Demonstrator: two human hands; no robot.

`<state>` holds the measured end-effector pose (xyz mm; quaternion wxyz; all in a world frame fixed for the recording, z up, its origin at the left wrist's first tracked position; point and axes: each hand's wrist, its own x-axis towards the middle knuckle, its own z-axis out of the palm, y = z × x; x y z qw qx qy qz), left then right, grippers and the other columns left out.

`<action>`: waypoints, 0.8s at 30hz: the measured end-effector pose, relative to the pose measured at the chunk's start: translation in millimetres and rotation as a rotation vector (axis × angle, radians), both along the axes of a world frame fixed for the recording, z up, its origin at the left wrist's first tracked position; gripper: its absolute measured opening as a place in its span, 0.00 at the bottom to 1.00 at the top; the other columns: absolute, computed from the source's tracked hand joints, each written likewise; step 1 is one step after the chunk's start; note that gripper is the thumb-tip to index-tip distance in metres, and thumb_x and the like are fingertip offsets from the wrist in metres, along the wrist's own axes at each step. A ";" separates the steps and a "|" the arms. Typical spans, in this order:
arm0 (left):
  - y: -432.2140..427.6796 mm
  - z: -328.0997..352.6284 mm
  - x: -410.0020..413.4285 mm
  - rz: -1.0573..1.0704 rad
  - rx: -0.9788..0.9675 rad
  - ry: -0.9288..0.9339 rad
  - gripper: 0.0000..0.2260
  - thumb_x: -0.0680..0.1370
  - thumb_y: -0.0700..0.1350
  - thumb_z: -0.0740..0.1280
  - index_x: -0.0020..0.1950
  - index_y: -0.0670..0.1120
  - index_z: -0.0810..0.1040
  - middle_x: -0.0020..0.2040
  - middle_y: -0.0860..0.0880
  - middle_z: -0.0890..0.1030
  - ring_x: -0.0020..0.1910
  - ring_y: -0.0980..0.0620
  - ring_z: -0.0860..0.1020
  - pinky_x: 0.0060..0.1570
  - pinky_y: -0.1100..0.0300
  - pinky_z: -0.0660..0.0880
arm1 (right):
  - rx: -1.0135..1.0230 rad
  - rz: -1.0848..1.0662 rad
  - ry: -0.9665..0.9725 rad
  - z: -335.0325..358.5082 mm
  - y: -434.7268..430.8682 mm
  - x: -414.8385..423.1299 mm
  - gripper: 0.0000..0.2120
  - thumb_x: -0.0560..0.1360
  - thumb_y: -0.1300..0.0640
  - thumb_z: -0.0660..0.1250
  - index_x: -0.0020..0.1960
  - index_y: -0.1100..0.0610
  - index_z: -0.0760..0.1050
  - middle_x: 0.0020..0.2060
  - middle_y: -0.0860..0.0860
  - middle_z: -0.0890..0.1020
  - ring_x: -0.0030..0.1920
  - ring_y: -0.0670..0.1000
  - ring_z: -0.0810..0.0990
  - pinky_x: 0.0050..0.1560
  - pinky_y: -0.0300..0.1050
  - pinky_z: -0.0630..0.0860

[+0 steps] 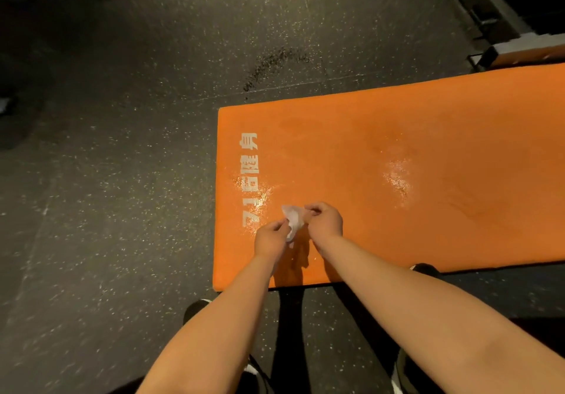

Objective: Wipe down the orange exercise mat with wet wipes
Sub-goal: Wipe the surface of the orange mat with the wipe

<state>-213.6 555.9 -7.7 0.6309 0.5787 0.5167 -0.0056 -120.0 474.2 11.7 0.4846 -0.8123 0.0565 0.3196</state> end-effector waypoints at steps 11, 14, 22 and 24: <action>-19.5 33.3 -27.7 0.059 -0.126 -0.005 0.14 0.85 0.44 0.57 0.67 0.40 0.74 0.46 0.44 0.81 0.29 0.52 0.76 0.31 0.59 0.70 | -0.186 0.104 -0.072 4.2 -41.6 -34.3 0.10 0.83 0.52 0.62 0.49 0.56 0.76 0.52 0.53 0.78 0.50 0.57 0.76 0.48 0.50 0.75; -22.8 35.6 -38.5 0.098 -0.299 -0.110 0.19 0.83 0.60 0.59 0.64 0.49 0.75 0.52 0.44 0.81 0.33 0.51 0.76 0.32 0.59 0.73 | -0.120 0.018 0.009 5.6 -51.5 -36.3 0.08 0.83 0.53 0.62 0.48 0.56 0.74 0.45 0.54 0.78 0.42 0.55 0.74 0.34 0.46 0.68; -43.9 26.3 -53.5 0.006 -0.056 -0.047 0.16 0.80 0.50 0.70 0.62 0.41 0.79 0.52 0.48 0.82 0.42 0.51 0.76 0.42 0.58 0.71 | -0.023 -0.111 0.052 14.7 -56.5 -46.5 0.12 0.83 0.48 0.62 0.58 0.56 0.75 0.47 0.53 0.78 0.46 0.57 0.76 0.43 0.47 0.71; -40.9 27.3 -54.5 0.060 -0.039 -0.054 0.11 0.79 0.50 0.71 0.49 0.42 0.80 0.42 0.52 0.82 0.41 0.51 0.75 0.42 0.60 0.70 | 0.012 -0.069 0.066 17.0 -59.6 -47.5 0.15 0.82 0.46 0.63 0.61 0.56 0.72 0.49 0.54 0.78 0.46 0.56 0.75 0.43 0.47 0.71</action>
